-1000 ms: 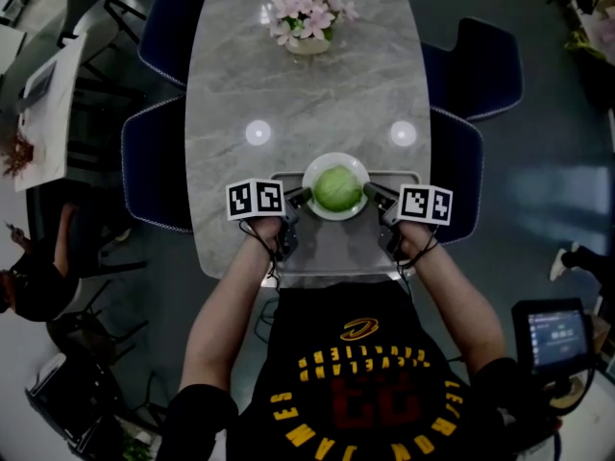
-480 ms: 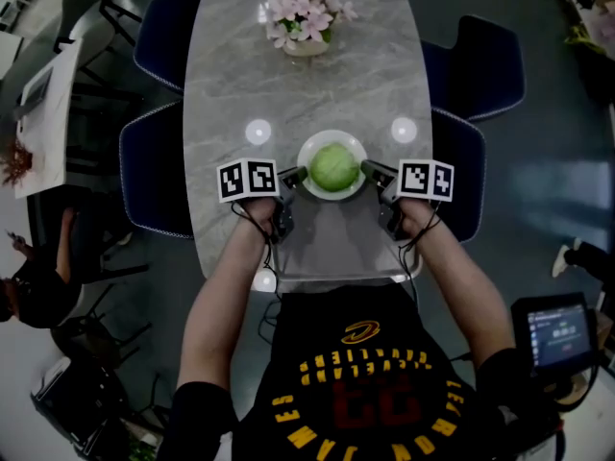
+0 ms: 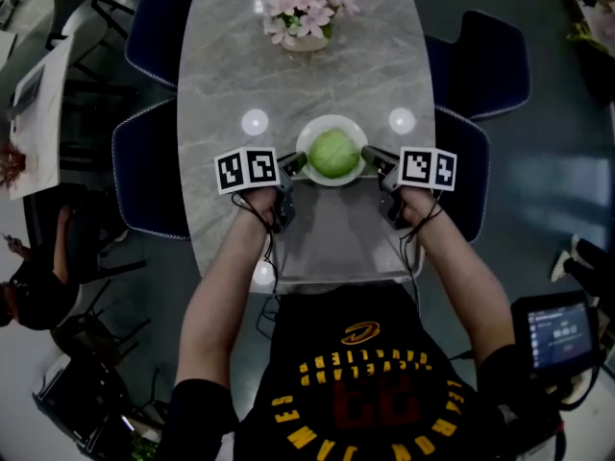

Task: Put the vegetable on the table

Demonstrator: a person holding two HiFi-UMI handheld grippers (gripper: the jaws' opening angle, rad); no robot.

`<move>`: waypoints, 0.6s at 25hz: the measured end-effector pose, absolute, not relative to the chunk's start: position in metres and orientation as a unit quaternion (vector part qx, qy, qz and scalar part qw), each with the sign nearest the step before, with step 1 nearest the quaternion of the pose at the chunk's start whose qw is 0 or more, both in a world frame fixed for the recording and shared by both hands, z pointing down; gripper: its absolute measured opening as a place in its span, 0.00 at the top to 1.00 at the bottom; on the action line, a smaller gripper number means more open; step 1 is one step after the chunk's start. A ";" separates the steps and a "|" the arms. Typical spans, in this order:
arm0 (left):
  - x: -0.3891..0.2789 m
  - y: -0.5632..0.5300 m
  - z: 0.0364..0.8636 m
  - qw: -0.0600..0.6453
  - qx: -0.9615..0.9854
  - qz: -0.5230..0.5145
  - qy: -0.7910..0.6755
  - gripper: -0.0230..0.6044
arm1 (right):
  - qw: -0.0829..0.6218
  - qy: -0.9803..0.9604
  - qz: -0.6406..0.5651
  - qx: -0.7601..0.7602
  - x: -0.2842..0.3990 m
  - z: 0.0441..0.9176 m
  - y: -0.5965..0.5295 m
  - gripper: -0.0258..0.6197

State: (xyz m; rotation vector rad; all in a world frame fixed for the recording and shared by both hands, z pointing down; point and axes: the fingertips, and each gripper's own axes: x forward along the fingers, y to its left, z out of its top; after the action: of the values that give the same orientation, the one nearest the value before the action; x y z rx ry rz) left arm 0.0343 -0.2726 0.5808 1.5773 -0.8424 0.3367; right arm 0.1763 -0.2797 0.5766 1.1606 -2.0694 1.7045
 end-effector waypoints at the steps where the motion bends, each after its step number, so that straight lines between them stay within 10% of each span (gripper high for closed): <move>1: 0.034 -0.276 0.582 0.607 0.688 0.143 -0.370 0.90 | 0.109 -0.708 0.573 0.397 0.176 0.577 -0.283 0.90; 15: 0.036 -0.300 0.609 0.613 0.680 0.156 -0.370 0.90 | 0.121 -0.700 0.574 0.406 0.178 0.604 -0.307 0.90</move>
State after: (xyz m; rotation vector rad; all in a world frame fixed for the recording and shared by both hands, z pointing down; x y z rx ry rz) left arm 0.0359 -0.2996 0.6091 1.5687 -0.8532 0.3599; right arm 0.1777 -0.3075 0.6038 1.1868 -2.0462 1.6775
